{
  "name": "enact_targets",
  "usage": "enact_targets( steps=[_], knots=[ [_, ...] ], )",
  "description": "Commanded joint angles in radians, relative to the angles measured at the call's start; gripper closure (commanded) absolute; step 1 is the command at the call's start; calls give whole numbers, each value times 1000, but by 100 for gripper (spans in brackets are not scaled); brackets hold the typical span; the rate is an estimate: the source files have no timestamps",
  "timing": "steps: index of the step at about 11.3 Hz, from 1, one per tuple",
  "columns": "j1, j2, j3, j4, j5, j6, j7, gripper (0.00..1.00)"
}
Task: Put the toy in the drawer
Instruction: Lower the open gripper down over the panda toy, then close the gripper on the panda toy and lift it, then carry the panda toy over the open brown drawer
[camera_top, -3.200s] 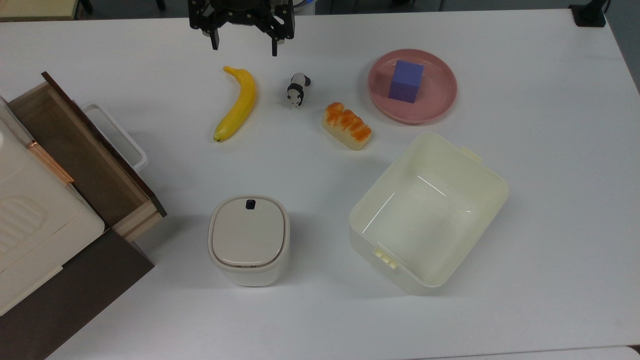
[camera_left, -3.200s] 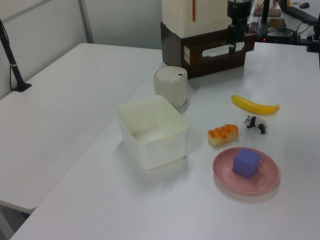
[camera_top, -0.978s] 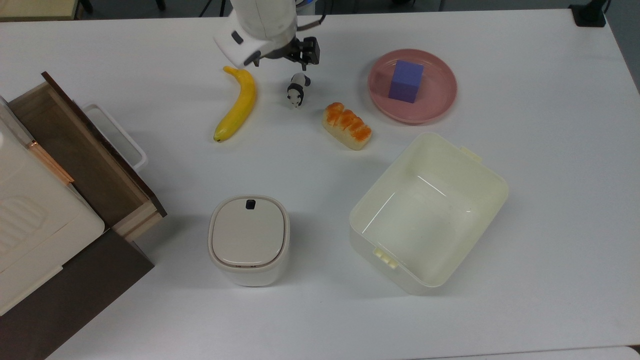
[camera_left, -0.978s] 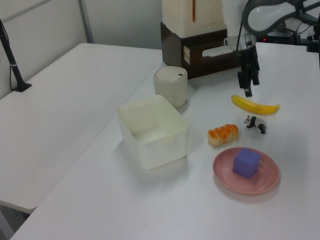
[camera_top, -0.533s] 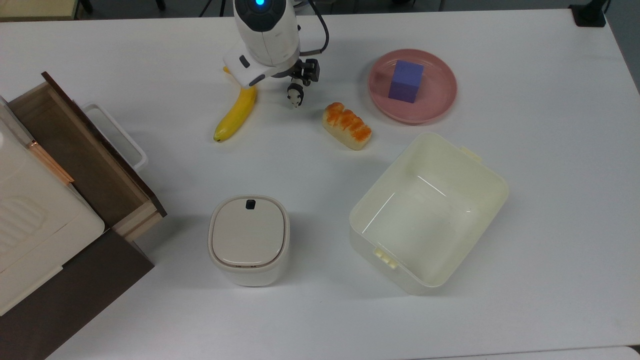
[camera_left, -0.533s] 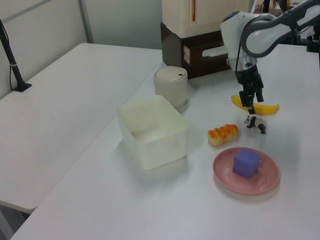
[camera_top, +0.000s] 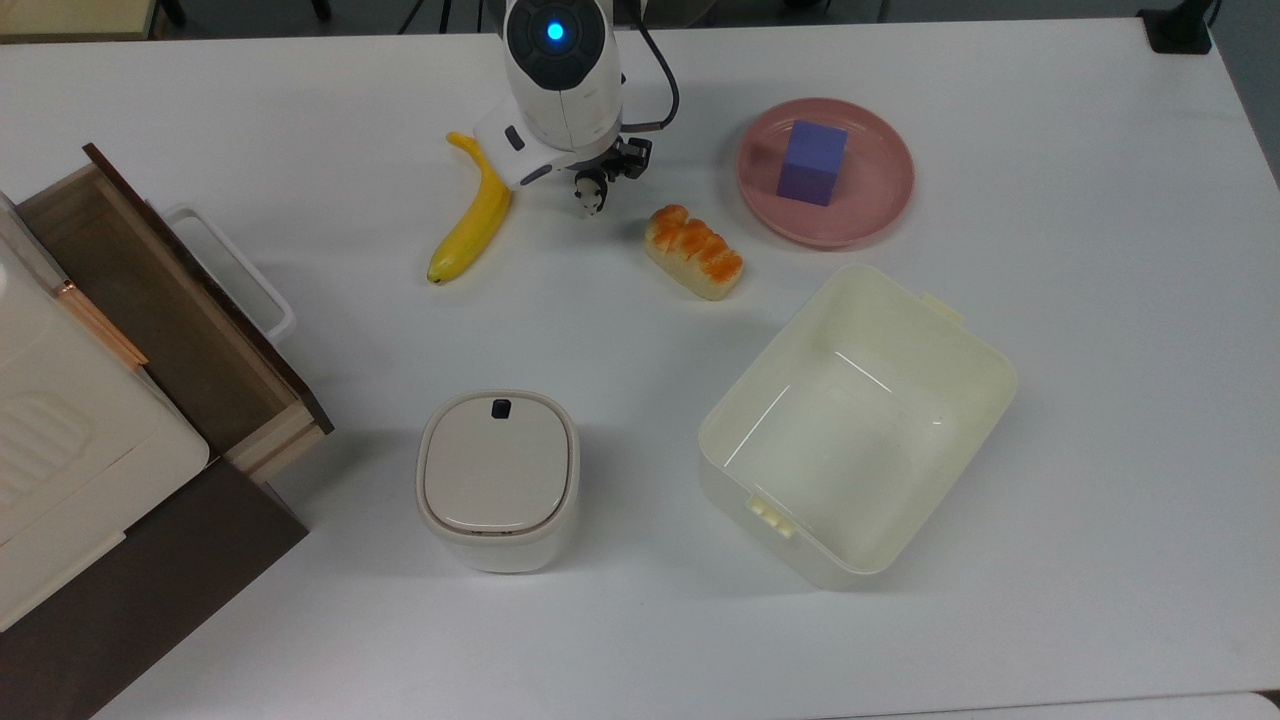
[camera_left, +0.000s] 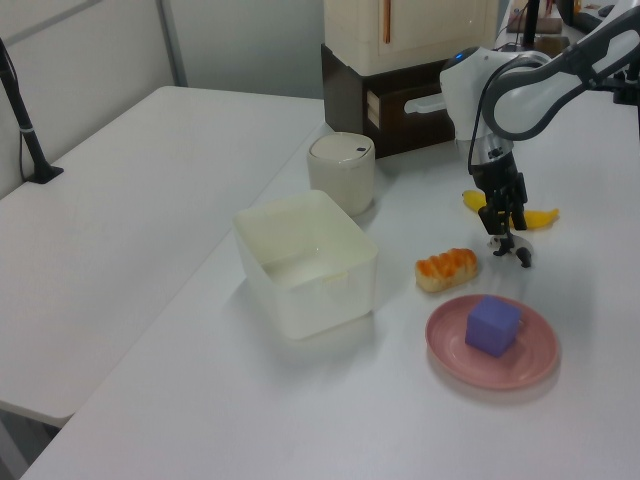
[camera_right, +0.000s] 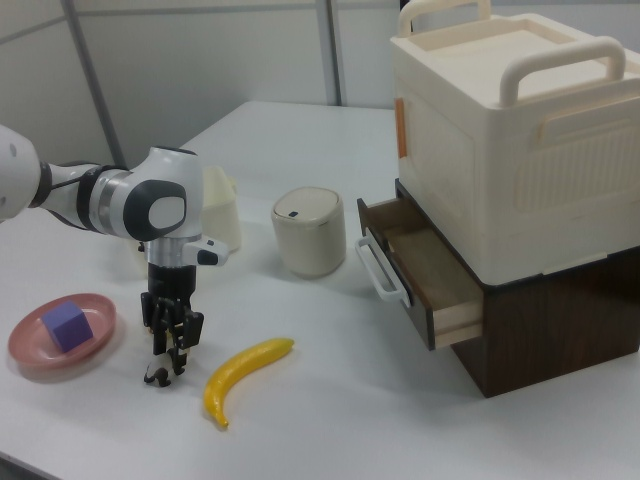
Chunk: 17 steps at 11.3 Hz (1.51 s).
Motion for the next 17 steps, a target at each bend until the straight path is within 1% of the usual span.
enact_targets(
  steps=[1,2,3,5,7,9,11,12,13,15,17],
  knots=[
    [25,-13,-7,-23,18,31,18,56],
    [28,-13,-7,-28,16,43,18,68],
    [30,-13,-7,-26,16,43,17,73],
    [27,-30,-7,-5,16,20,9,74],
    [19,-32,-7,78,16,-75,4,74],
    [16,-38,-10,131,16,-84,-6,74],
    [2,-41,-18,211,4,-113,-31,74],
    [-25,-39,-20,260,4,-111,-46,74],
    [-62,-35,-20,329,4,-111,-62,73],
    [-128,-25,-21,444,-2,-103,-126,73],
    [-186,-10,-23,518,-54,-89,-238,73]
  ],
)
